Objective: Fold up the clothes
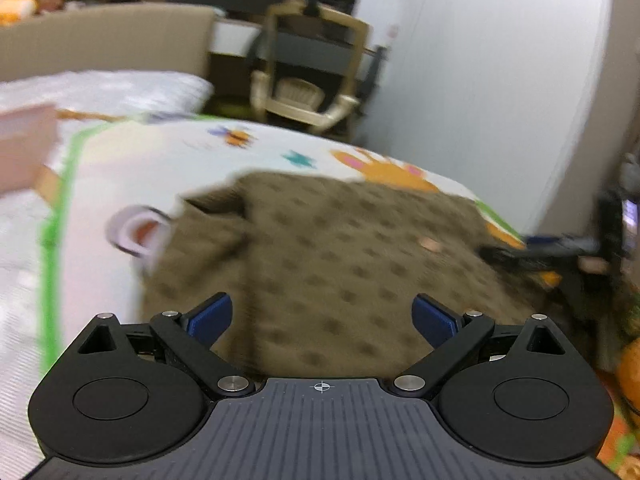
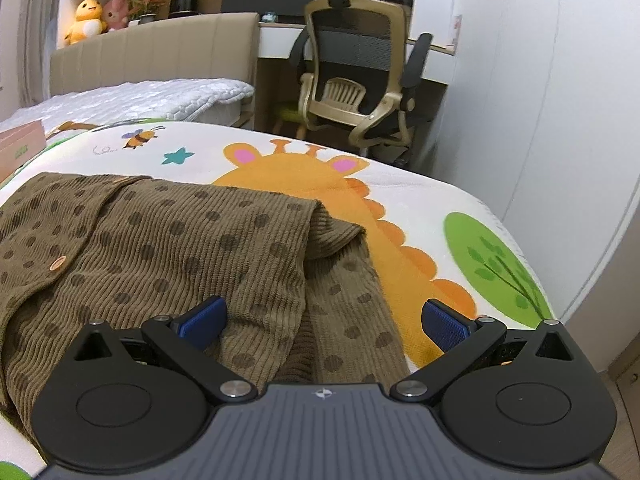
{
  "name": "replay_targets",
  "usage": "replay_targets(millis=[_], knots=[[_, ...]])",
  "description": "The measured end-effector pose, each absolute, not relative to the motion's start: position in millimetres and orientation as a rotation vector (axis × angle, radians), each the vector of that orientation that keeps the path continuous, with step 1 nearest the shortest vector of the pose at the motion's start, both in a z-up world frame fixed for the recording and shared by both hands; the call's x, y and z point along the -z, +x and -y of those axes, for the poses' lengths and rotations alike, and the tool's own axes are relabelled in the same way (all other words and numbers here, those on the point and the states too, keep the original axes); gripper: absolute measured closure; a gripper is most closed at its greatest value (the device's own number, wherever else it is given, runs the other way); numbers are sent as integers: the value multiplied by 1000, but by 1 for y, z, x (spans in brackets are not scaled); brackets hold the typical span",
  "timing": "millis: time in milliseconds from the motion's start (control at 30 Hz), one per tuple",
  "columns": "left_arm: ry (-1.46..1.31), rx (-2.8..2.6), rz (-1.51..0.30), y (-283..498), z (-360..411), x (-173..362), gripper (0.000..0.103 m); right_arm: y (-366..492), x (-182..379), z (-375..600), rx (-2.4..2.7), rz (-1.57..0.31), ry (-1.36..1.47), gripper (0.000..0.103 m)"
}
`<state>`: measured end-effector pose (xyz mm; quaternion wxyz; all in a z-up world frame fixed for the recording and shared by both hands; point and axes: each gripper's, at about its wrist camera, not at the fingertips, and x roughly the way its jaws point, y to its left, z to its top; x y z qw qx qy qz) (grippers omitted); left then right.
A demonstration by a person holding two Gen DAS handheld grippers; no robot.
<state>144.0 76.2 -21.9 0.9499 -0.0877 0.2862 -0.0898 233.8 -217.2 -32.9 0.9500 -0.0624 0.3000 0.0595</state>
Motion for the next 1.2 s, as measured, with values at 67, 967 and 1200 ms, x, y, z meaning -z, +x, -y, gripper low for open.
replay_targets(millis=[67, 967, 1200], knots=[[-175, 117, -586, 150, -91, 18, 4, 220, 29, 223, -164, -635, -54, 0], [-234, 542, -745, 124, -5, 35, 4, 225, 33, 255, 28, -589, -450, 0], [-276, 527, -715, 108, -35, 14, 4, 183, 12, 242, -153, -538, -338, 0]])
